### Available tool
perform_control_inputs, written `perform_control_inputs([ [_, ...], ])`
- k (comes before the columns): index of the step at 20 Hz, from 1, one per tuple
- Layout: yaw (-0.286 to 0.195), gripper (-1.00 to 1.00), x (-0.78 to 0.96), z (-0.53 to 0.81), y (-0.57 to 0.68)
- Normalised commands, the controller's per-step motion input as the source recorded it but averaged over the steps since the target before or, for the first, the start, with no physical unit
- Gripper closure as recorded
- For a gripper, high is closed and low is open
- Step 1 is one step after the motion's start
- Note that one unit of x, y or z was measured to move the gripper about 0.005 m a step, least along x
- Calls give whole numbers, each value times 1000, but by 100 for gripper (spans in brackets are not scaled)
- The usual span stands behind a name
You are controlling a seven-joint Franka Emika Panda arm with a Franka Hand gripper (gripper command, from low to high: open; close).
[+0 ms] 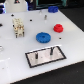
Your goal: Insert the blue gear onto the right peg, followed by the red gear
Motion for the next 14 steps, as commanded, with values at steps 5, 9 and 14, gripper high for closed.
perform_control_inputs([
  [5,0,-100,-331,-389,353],
  [9,0,-100,-278,-440,306],
  [14,0,-100,-199,-506,117],
])
